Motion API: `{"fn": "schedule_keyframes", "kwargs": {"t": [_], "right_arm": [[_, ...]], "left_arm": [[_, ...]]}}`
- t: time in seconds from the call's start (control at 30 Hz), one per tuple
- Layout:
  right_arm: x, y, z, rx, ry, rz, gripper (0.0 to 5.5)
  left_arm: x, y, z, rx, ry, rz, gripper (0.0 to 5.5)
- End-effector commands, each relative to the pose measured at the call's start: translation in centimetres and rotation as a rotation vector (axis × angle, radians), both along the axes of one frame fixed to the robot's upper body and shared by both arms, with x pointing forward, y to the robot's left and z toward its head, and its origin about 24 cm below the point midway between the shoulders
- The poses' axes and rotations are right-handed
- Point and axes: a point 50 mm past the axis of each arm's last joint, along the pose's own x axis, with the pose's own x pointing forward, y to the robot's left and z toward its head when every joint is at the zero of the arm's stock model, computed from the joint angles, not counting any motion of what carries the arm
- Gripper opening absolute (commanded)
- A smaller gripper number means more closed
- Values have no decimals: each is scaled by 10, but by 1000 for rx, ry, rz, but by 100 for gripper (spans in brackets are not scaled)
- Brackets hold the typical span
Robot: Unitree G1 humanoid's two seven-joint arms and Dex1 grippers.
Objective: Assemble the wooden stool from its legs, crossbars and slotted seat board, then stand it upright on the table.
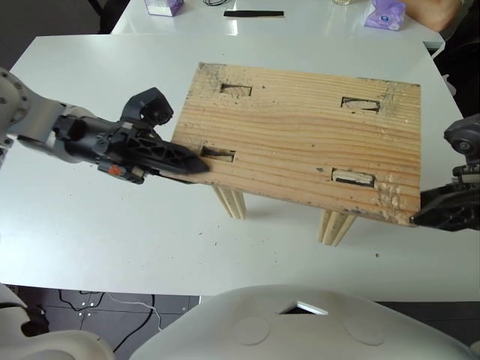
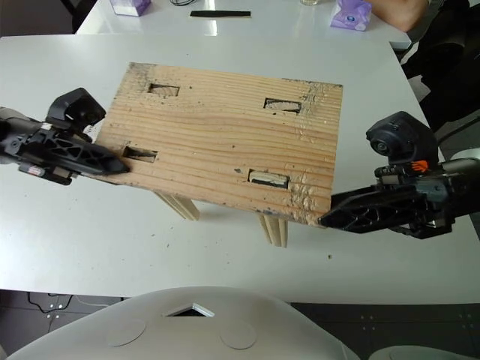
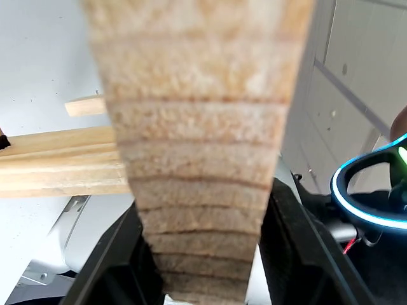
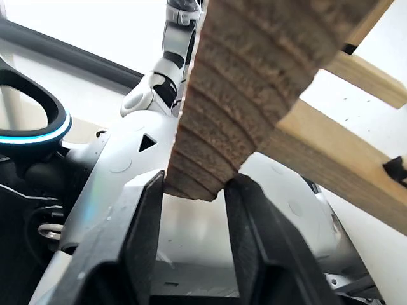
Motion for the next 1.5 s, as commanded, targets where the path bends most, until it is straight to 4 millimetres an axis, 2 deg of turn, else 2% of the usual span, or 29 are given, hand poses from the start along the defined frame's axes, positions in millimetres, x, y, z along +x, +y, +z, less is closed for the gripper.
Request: {"fn": "schedule_keyframes", "kwargs": {"t": [0.03, 0.13, 0.2, 0.37, 0.47, 0.5, 0.6, 0.77, 0.9, 1.0, 1.07, 1.17, 1.23, 1.33, 1.4, 1.5], "right_arm": [[19, 5, -24, 55, -2, -107, 149], [31, 11, -42, 22, -110, -274, 149], [33, 23, -36, 6, -297, -398, 149], [37, 28, -45, -147, -427, -579, 149], [48, 25, -48, -226, -479, -690, 148], [52, 22, -51, -262, -474, -726, 182], [59, 17, -58, -283, -392, -804, 233], [58, 27, -47, -210, -404, -809, 311], [53, 36, -58, -246, -415, -779, 374], [53, 34, -60, -256, -431, -788, 424], [56, 31, -58, -257, -451, -806, 450], [59, 27, -59, -265, -469, -825, 495], [59, 26, -61, -266, -477, -832, 528], [56, 24, -65, -273, -494, -837, 528], [56, 21, -69, -288, -504, -848, 528], [55, 17, -74, -314, -524, -854, 528]], "left_arm": [[8, 3, -19, 174, 6, 61, 189], [9, -3, -26, 240, -96, 79, 189], [9, -8, -30, 295, -195, 113, 189], [13, -5, -41, 396, -234, 190, 189], [16, -5, -43, 395, -246, 219, 238], [18, -6, -43, 397, -248, 231, 254], [24, -6, -43, 399, -265, 275, 308], [39, -9, -35, 346, -305, 372, 392], [30, -4, -52, 398, -315, 401, 459], [19, 4, -71, 470, -337, 407, 510], [8, 1, -86, 507, -373, 379, 537], [-4, -10, -97, 497, -452, 343, 540], [-9, -16, -109, 538, -593, 326, 540], [-22, -21, -130, 613, -865, 282, 540], [-34, -23, -141, 599, -947, 288, 540], [-40, -20, -152, 630, -1139, 338, 540]]}}
